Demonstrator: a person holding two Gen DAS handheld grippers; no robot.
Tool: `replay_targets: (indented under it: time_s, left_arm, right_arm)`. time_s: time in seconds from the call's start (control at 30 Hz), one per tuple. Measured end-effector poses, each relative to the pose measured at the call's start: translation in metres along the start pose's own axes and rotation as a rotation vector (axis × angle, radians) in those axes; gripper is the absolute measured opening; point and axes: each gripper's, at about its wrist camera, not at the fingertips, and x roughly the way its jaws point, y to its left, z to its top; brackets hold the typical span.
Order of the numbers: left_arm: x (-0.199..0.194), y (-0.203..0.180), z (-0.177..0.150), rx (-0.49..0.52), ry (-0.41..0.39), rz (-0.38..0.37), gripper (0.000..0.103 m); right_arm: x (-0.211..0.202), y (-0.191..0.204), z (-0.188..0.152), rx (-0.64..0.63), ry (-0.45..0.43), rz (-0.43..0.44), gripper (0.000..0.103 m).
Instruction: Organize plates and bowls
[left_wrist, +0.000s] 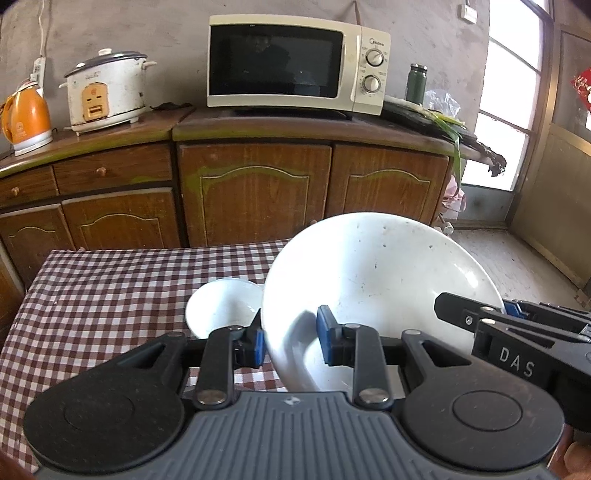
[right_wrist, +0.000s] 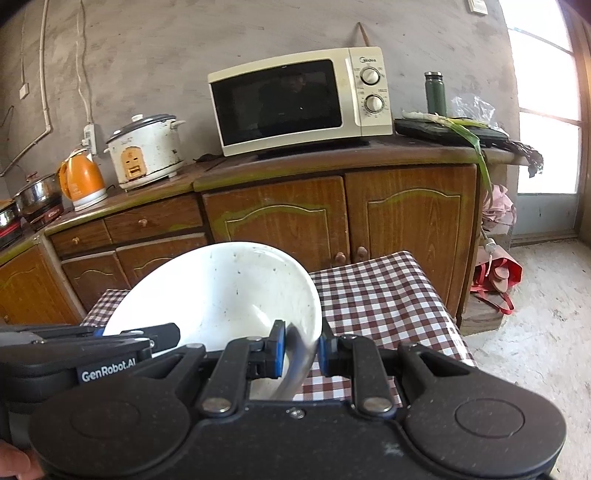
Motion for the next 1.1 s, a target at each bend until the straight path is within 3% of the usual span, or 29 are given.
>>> replay_targets:
  time_s: [1.1]
  left_arm:
    - [-0.052,0.061,-0.015,-0.082,-0.032,0.09,0.029]
  right_arm:
    - [-0.021,0.093,-0.007,-0.085,-0.002,0.092,0.023]
